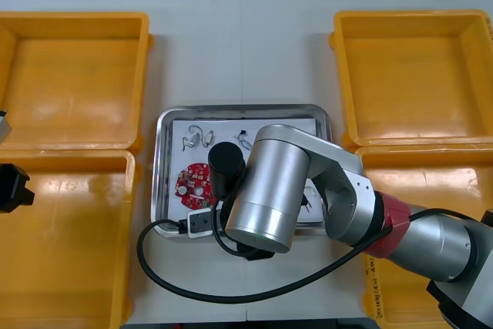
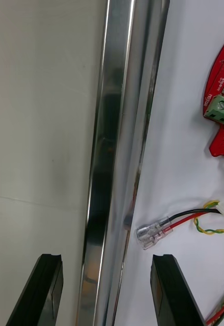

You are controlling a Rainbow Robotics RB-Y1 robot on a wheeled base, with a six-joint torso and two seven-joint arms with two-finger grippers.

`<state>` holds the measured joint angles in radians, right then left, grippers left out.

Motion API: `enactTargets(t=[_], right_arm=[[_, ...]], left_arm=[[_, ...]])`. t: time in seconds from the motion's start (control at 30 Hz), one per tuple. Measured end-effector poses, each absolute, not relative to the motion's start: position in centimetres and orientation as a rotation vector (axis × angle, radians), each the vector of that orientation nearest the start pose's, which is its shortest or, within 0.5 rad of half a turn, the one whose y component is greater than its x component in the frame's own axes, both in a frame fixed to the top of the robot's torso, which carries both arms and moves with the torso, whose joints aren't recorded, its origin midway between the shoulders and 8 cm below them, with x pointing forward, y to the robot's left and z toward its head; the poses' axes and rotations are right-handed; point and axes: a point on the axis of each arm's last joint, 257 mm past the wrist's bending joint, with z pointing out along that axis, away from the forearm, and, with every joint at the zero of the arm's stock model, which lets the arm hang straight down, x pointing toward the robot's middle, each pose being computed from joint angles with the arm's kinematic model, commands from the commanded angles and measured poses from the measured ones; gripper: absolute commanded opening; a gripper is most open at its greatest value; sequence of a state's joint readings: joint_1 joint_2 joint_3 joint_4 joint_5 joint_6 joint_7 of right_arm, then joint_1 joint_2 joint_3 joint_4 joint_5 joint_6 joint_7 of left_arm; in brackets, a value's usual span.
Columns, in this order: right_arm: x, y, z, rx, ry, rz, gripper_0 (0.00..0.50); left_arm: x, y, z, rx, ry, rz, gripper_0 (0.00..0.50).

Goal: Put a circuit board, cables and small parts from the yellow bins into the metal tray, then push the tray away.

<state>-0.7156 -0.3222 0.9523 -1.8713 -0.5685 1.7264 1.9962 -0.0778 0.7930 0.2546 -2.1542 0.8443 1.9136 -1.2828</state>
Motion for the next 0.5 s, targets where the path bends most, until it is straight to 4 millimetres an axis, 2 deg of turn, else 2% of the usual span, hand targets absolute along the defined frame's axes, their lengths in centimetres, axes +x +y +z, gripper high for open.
enactTargets(t=[0.5], right_arm=[[34.2, 0.8, -31.7, -2.188, 1.903, -0.231, 0.5]], left_arm=[[34.1, 38.2, -21.1, -0.025, 2.825, 0.039, 0.5]])
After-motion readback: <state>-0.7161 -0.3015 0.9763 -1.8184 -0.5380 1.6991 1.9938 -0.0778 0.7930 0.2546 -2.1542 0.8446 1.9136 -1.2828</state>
